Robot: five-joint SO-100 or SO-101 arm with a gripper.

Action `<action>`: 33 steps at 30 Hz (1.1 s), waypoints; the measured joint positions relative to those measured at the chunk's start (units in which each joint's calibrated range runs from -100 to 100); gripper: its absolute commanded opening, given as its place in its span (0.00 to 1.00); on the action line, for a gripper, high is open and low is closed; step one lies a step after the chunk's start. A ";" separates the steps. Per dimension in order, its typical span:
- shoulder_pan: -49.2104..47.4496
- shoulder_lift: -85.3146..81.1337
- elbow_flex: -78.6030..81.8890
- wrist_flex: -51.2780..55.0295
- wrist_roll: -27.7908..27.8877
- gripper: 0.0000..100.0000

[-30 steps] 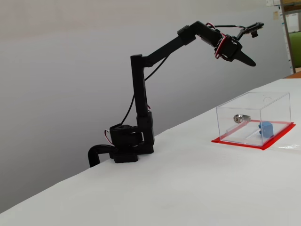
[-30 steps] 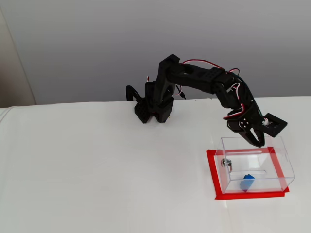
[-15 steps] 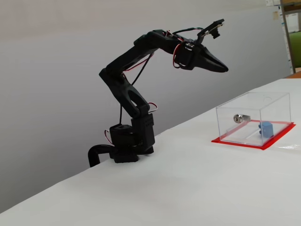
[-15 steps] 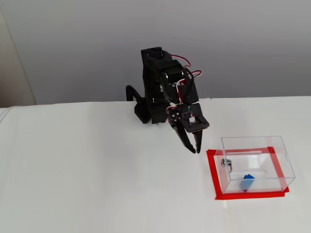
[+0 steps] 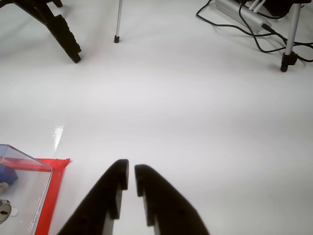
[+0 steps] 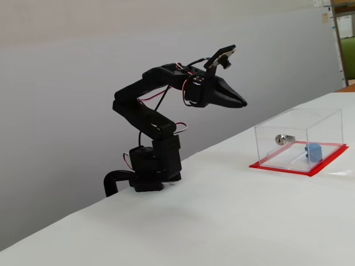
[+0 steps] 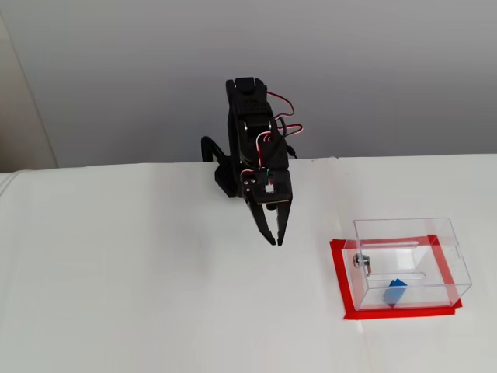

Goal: Pick the blue lego brick and place it into the transparent box

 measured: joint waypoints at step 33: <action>6.41 -38.56 45.37 -4.11 -0.10 0.01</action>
